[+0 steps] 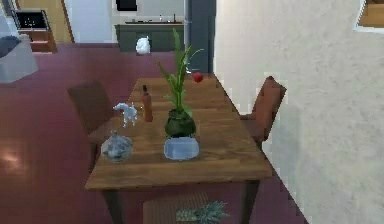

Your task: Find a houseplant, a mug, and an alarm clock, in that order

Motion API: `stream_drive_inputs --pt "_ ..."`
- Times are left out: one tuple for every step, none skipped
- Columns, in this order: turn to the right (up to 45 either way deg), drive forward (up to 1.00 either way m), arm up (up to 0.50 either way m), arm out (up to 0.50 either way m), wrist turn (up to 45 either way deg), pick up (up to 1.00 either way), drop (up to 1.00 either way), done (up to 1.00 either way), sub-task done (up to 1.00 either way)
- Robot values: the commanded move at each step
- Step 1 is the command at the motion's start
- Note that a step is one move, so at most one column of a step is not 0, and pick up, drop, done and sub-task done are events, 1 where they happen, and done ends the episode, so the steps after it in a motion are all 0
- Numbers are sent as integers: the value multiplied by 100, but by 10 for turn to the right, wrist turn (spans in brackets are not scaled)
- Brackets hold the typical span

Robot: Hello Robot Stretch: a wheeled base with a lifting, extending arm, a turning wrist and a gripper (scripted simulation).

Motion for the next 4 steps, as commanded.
stream_drive_inputs --pt "450 0 0 0 0 0 0 0 0" --pt "450 0 0 0 0 0 0 0 0" --pt "450 0 0 0 0 0 0 0 0" --pt "390 0 0 0 0 0 0 0 0"
